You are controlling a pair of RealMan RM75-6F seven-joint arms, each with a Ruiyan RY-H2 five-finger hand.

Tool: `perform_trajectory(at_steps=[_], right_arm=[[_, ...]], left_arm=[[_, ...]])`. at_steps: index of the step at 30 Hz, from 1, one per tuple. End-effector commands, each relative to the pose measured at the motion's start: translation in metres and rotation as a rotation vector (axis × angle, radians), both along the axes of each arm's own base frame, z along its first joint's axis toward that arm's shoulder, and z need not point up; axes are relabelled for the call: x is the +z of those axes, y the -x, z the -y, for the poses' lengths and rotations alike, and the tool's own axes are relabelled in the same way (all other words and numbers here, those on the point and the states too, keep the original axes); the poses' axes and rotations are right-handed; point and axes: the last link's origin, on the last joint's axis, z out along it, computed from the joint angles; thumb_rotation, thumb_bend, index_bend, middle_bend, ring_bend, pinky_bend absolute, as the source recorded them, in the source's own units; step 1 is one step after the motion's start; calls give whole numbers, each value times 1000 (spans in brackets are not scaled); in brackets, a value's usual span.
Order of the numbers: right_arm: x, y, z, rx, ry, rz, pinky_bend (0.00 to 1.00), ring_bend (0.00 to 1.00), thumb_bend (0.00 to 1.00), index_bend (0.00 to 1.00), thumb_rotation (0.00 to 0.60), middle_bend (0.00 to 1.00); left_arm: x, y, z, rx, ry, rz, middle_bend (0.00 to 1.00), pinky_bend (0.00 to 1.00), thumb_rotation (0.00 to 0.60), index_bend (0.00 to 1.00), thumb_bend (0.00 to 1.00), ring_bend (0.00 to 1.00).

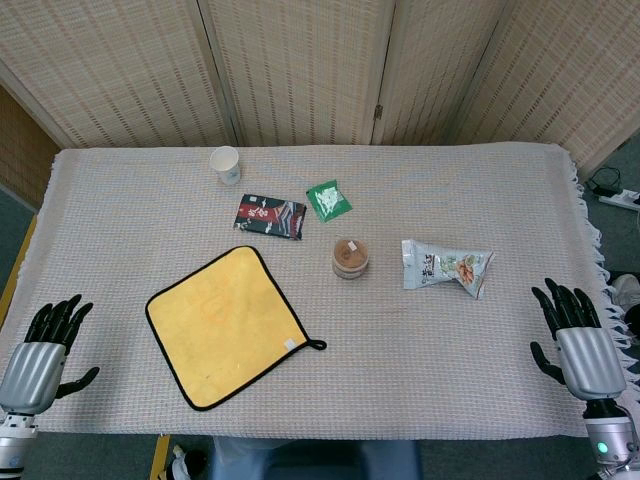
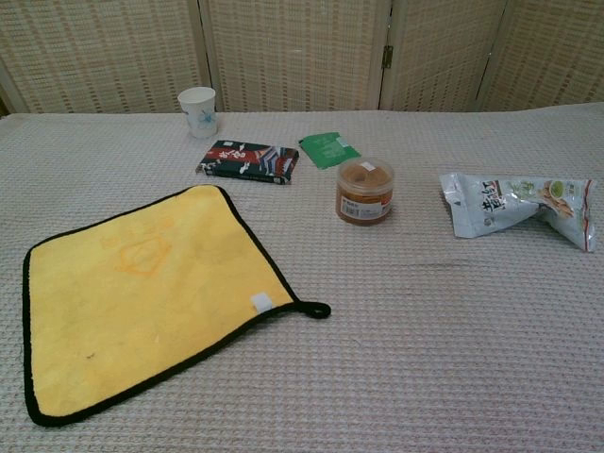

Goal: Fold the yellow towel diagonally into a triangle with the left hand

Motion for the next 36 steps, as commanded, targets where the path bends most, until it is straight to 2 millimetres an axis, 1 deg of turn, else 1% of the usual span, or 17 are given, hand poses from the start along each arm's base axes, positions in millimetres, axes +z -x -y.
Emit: perform_trajectory(at_steps=[1,6,8,9,10,11,12,13,15,16,18,19,22,24,30,34,36], right_arm=[[0,-1,1,6,-2,4,0,0,447,0,600,0],[2,-6,-3,44,6,17,0,0,447,0,600,0],[5,-9,-8,65,15,23,0,0,447,0,600,0],[6,-10,-10,74,19,23,0,0,448,0,600,0],[7,-10,-12,81,24,24,0,0,448,0,600,0],[8,-11,-13,84,27,27,0,0,448,0,600,0],[8,-11,-13,88,29,29,0,0,447,0,600,0],[8,-12,-12,93,33,28,0,0,447,0,600,0],[7,-14,-10,103,37,26,0,0,447,0,600,0],[6,-14,-8,108,36,24,0,0,447,0,600,0],[2,-16,-5,119,32,17,0,0,447,0,600,0],[1,-16,-4,121,29,13,0,0,447,0,600,0],[-1,-18,-4,112,43,14,0,0,447,0,600,0],[-1,-19,-4,119,56,9,0,0,447,0,600,0],[-8,-21,4,133,37,9,0,0,447,0,600,0],[-10,-16,12,98,23,19,0,0,447,0,600,0],[-10,-15,13,92,25,18,0,0,448,0,600,0]], left_arm=[[-2,1,0,2,5,-5,49,59,600,106,239,50],[-4,-2,-2,-19,15,23,49,80,600,106,240,50],[-4,-7,-5,-60,11,71,64,146,600,94,241,75],[-3,-9,-7,-75,11,87,99,215,600,91,242,122],[-2,-13,-12,-105,21,91,172,337,600,97,244,222],[-1,-17,-17,-138,25,89,234,428,600,107,246,307],[1,-21,-24,-170,24,87,388,612,600,138,251,496],[2,-27,-33,-200,28,88,553,765,600,177,254,671],[4,-35,-48,-215,30,98,811,943,600,267,257,898],[4,-38,-55,-212,30,96,899,982,600,316,261,957],[2,-45,-72,-204,41,83,985,1000,600,384,277,999],[-1,-48,-80,-201,69,93,1000,1000,600,410,292,1000],[-8,-54,-99,-173,119,173,1000,1000,600,462,367,1000],[-12,-55,-110,-162,129,180,1000,1000,600,476,384,1000],[-25,-63,-155,-103,156,147,1000,1000,600,482,385,1000],[-32,-76,-188,-53,216,120,1000,1000,600,461,385,1000],[-35,-82,-199,-41,234,112,1000,1000,600,442,385,1000]])
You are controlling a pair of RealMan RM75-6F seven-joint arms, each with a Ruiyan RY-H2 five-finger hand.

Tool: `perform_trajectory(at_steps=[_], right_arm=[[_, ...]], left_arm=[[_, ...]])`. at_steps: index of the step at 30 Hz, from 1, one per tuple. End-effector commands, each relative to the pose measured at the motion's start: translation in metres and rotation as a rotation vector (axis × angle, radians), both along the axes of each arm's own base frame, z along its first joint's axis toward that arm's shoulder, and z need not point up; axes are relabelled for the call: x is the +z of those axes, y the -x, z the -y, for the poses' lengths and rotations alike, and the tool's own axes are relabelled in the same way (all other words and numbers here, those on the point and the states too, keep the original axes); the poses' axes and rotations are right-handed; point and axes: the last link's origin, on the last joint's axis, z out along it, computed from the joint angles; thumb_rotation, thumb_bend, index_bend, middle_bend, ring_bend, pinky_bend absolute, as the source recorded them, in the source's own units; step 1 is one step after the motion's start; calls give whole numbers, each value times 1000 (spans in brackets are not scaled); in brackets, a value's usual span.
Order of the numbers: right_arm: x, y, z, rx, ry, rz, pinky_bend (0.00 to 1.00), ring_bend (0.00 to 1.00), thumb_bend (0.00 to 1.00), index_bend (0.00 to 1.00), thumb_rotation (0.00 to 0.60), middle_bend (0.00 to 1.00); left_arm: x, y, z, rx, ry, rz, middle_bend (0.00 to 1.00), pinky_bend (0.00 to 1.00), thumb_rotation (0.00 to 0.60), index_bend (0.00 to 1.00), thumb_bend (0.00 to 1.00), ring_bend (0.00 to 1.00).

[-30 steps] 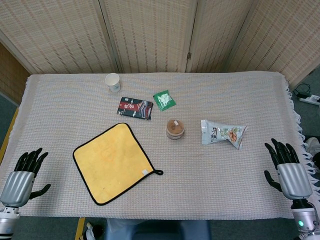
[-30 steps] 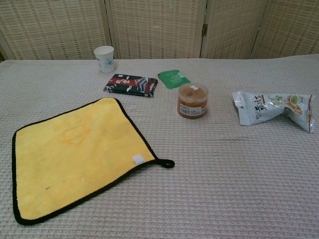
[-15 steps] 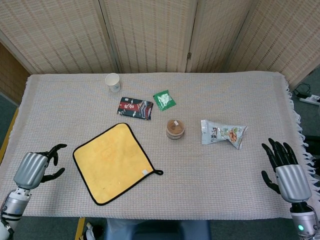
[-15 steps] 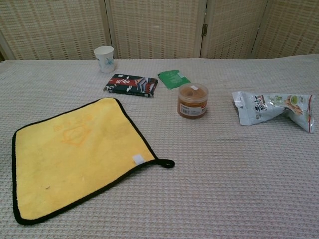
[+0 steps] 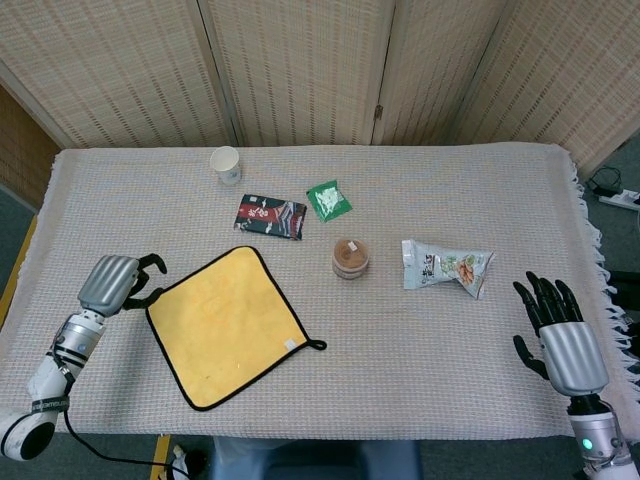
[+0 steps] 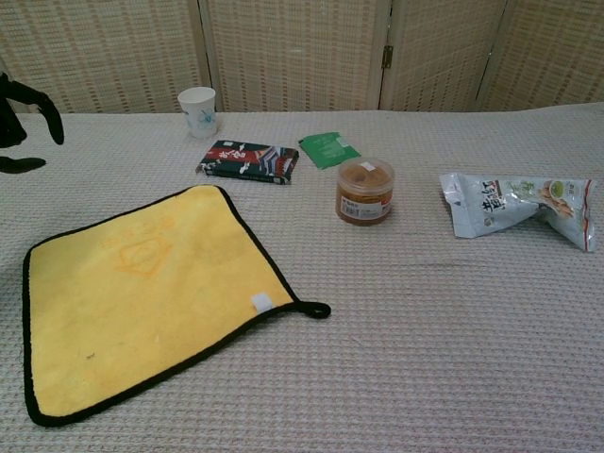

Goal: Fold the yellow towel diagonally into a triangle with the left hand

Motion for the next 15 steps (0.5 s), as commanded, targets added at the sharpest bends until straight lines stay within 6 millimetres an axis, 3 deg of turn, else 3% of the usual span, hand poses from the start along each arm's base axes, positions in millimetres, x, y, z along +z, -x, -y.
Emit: perform_trajectory(at_steps=[1,8,15], right_arm=[[-1,2,3,-9,-2,3,0,0,447,0,600,0],[2,6,2,-19,9,10,0,0,447,0,600,0],[4,11,7,-39,13,20,0,0,447,0,600,0]], left_arm=[[-6,-20,-37,19,33,-23,1000,1000,600,433,385,1000],[-32,-48,-70,14,117,-42,1000,1000,600,417,397,1000],[-62,-48,-102,74,140,-68,1000,1000,600,422,462,1000]])
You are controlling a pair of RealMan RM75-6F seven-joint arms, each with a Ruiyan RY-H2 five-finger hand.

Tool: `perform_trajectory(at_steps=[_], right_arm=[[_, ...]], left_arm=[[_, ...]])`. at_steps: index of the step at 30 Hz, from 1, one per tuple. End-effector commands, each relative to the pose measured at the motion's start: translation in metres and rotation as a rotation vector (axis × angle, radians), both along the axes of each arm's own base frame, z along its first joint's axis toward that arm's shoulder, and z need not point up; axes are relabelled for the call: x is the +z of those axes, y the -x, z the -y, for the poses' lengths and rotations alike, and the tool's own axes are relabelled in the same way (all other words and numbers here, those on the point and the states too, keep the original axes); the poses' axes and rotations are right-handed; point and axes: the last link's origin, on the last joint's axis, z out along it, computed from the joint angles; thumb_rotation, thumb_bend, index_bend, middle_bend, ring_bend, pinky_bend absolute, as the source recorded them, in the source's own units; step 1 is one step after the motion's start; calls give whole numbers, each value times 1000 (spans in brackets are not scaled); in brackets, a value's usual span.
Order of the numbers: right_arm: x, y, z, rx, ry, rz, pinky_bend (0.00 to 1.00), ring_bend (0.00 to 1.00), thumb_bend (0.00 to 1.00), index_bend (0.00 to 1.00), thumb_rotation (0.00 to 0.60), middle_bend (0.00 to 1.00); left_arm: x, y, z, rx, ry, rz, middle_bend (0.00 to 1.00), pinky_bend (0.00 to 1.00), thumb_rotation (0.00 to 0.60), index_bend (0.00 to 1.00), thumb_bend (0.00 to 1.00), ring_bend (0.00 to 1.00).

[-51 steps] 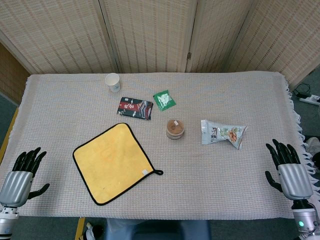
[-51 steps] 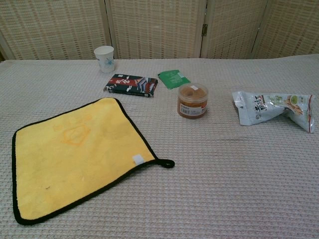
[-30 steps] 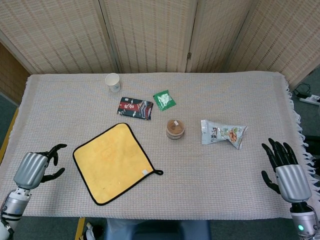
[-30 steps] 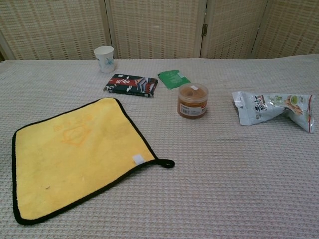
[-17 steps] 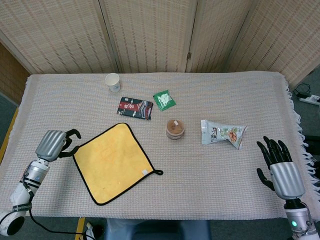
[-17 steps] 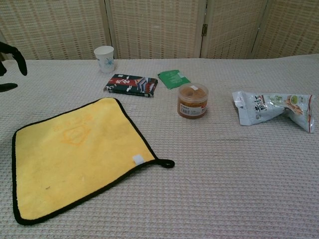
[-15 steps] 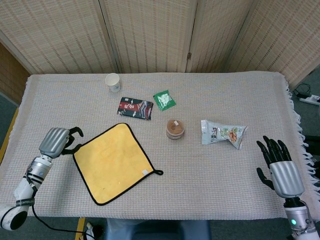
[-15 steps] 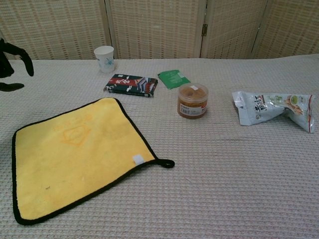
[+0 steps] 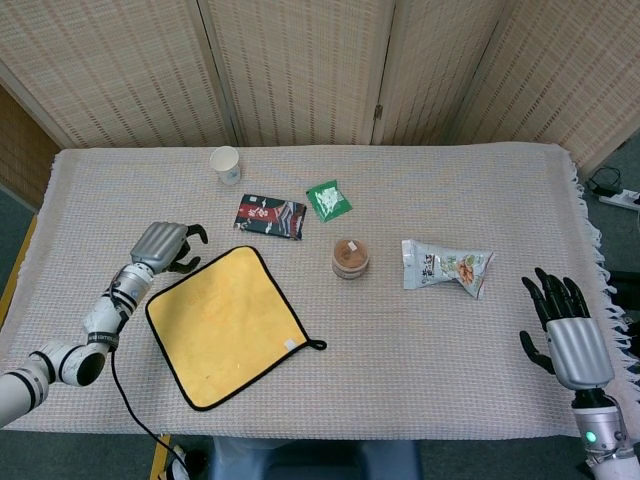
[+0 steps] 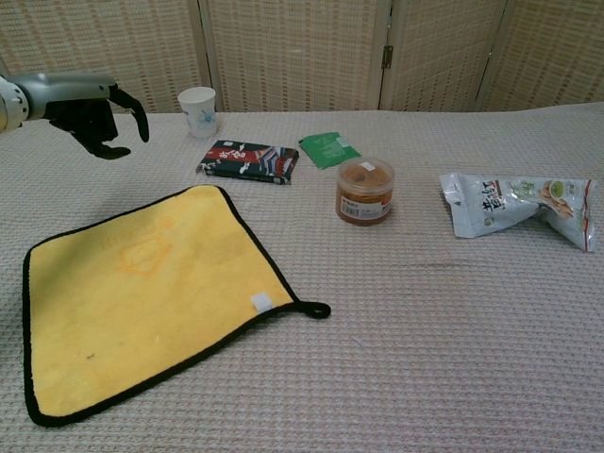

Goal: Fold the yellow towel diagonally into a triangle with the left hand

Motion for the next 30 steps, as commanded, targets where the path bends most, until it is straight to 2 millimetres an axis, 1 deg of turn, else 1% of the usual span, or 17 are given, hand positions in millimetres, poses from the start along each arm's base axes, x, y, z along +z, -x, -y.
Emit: perform_trajectory(at_steps=[1,7,13,17,22,30], right_arm=[[2,2,2,-6,4,4,0,0,446,0,600,0],[1,10,6,-40,-14,9,0,0,447,0,600,0],[-1,12,4,-52,-28,11,0,0,447,0,600,0],[1,14,5,-58,-18,11,0,0,447,0,600,0],[2,18,6,-74,-17,11,0,0,448,0,600,0],[4,20,5,-85,0,7,0,0,447,0,600,0]], left_arm=[[-21,-6,-18,38,24,7,1000,1000,600,423,463,1000],[-42,-16,-31,37,43,14,1000,1000,600,432,469,1000],[-59,-19,-42,50,51,11,1000,1000,600,457,469,1000],[-69,-16,-48,60,60,-17,1000,1000,600,452,469,1000],[-75,-9,-55,105,72,-44,1000,1000,600,420,469,1000],[-84,0,-58,150,80,-50,1000,1000,600,418,468,1000]])
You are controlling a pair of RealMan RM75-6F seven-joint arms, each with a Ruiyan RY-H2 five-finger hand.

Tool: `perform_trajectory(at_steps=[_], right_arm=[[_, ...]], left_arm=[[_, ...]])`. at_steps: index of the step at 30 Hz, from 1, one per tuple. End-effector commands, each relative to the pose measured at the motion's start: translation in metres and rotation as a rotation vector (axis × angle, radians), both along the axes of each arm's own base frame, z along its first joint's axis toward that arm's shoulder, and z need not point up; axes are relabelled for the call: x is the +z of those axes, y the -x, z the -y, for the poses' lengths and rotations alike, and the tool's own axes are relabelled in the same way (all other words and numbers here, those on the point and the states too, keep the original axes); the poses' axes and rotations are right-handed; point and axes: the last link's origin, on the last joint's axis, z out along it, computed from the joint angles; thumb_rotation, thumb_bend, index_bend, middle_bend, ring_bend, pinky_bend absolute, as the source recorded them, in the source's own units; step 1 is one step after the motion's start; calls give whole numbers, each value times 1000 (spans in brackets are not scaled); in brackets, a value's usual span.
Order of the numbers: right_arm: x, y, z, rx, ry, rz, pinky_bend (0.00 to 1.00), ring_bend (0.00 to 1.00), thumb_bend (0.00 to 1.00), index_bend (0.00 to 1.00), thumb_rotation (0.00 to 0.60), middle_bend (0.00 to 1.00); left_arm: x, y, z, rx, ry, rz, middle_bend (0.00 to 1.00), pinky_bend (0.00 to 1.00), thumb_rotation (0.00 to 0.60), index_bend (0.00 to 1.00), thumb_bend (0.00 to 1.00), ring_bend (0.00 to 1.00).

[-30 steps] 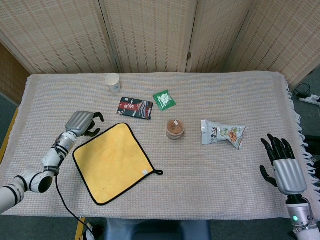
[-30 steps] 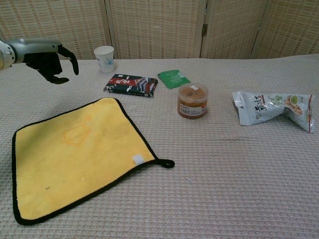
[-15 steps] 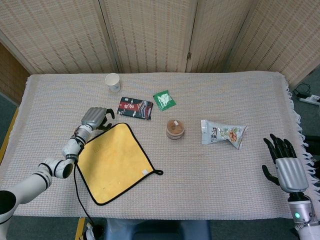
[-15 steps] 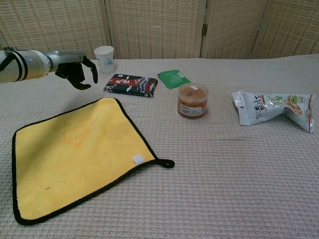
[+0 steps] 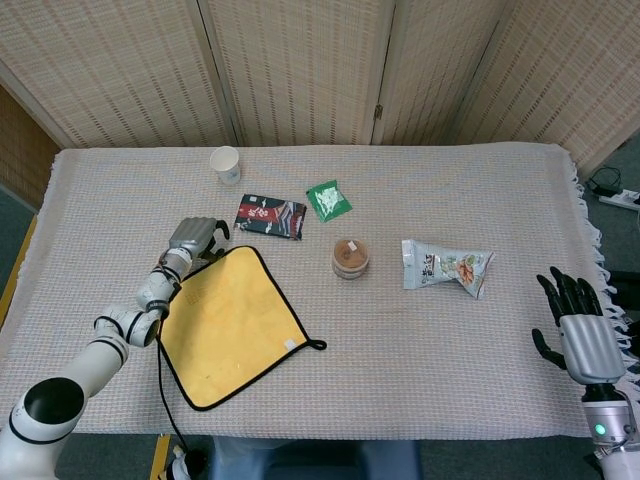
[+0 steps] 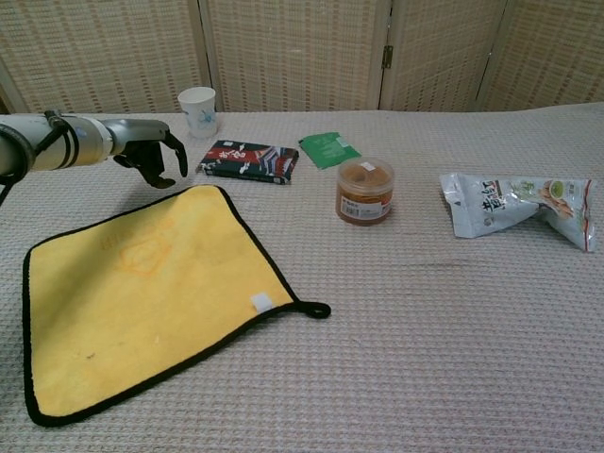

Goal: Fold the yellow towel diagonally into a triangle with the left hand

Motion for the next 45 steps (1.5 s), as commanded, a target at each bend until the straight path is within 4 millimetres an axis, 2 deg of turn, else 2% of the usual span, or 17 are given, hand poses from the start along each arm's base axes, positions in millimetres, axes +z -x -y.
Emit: perform_trajectory(at_steps=[1,16,27,34,39,45], right_arm=[[0,0,0,-3,2,-1,0,0,447,0,600,0],[2,1,-1,-9,9,-3,0,0,448,0,600,0],[4,2,-2,-13,17,-4,0,0,448,0,600,0],[4,1,-3,-9,10,2,0,0,447,0,600,0],[4,0,-4,-2,5,8,0,0,447,0,600,0],[2,-4,-7,18,-13,14,0,0,447,0,600,0]], left_arm=[[-7,0,0,11,16,-4,1000,1000,600,417,468,1000],[-23,1,2,21,33,0,1000,1000,600,401,463,1000],[-31,-3,8,-23,28,35,1000,1000,600,619,463,1000],[-31,-7,12,-78,15,81,1000,1000,600,629,464,1000],[-21,-3,25,-167,-6,121,1000,1000,600,620,464,1000],[-6,5,59,-251,-24,164,1000,1000,600,616,463,1000]])
